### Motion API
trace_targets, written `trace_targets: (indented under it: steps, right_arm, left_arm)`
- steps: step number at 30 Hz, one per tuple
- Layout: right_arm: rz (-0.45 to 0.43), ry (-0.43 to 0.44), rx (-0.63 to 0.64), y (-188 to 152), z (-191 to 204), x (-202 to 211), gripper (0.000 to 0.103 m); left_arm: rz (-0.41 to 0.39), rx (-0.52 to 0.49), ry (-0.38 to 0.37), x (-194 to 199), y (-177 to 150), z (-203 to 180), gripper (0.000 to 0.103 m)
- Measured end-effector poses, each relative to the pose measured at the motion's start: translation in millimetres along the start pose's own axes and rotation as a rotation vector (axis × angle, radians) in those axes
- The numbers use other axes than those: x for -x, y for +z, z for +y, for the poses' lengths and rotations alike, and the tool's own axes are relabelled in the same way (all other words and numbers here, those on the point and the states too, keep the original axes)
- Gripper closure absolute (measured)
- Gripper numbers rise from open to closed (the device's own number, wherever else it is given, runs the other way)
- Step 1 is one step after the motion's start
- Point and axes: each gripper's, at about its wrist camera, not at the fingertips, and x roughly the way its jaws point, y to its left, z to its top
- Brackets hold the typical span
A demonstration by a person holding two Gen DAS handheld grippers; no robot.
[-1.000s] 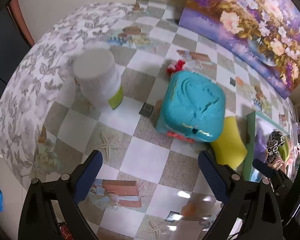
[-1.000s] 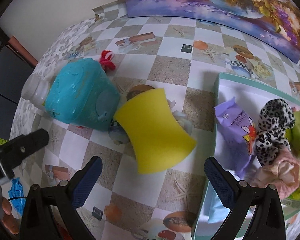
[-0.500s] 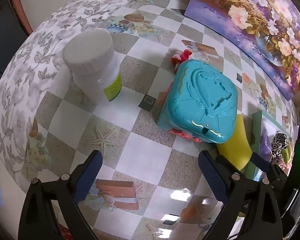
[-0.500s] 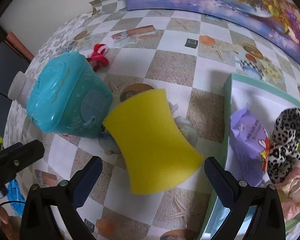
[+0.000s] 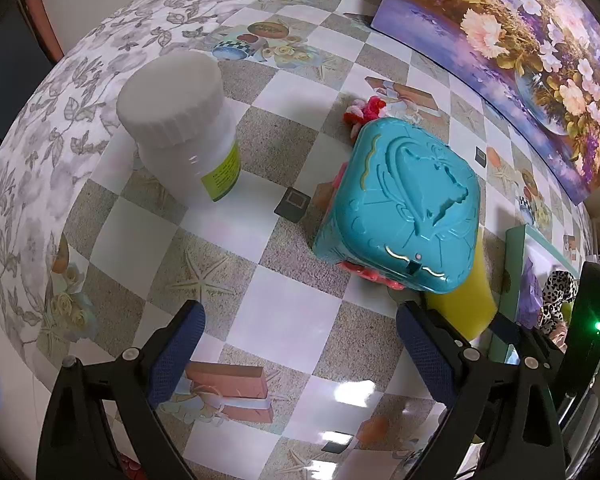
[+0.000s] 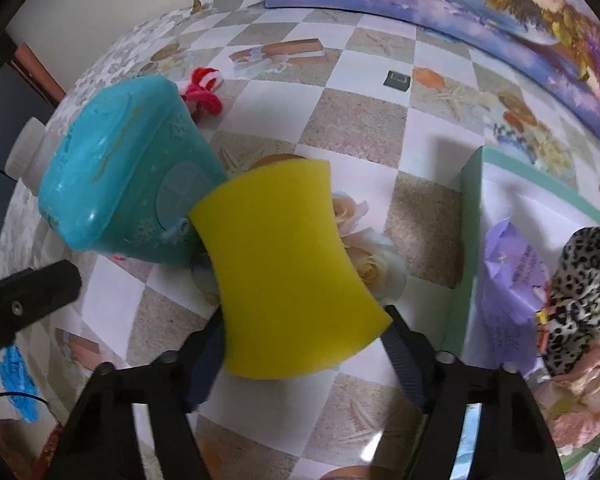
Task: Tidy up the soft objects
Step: 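Grasp the yellow sponge with the right tool, then grasp the red plush toy with the left tool while the right tool holds the yellow sponge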
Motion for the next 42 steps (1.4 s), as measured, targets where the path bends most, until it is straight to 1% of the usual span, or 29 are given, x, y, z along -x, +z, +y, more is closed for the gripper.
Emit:
trace_targets:
  steps: [6,10,20,25,27,29,31,33,36,38,40,42]
  right_arm:
    - [0.005,-0.002,0.002,-2,2,1,0.029]
    - [-0.001,-0.002,0.000,-2,-4,7,0.029]
    - [-0.030,-0.022,-0.001,-11,-11,37,0.029]
    - [-0.064,-0.018,-0.013,-16,-17,57,0.029]
    - [-0.079,-0.019,-0.015,-18,-21,65,0.029]
    - [-0.097,-0.020,-0.023,-17,-24,73,0.029]
    - [-0.115,-0.016,-0.038,-16,-29,80,0.029]
    - [-0.126,-0.015,-0.050,-14,-32,85,0.029]
    - [-0.150,-0.022,-0.065,-11,-39,95,0.029]
    - [-0.162,-0.025,-0.075,-8,-45,99,0.029]
    - [-0.173,-0.033,-0.089,-6,-52,103,0.029]
    - [-0.184,-0.039,-0.101,-3,-58,107,0.029]
  left_arm:
    - [-0.004,-0.005,-0.001,0,0,-1,0.006]
    - [-0.003,-0.006,0.002,-1,1,-1,0.006]
    - [-0.018,-0.018,-0.013,7,0,-2,0.006]
    - [-0.073,-0.060,-0.036,30,-5,-8,0.006]
    - [-0.092,-0.074,-0.071,41,-8,-10,0.006]
    - [-0.116,-0.086,-0.091,51,-10,-14,0.007]
    - [-0.145,-0.113,-0.091,62,-9,-21,0.006]
    - [-0.150,-0.145,-0.079,65,-2,-31,0.006]
    - [-0.130,-0.192,-0.074,62,13,-45,0.006]
    - [-0.101,-0.211,-0.090,57,27,-53,0.007]
    - [-0.053,-0.198,-0.111,47,46,-57,0.007]
    - [-0.021,-0.177,-0.111,37,65,-59,0.007]
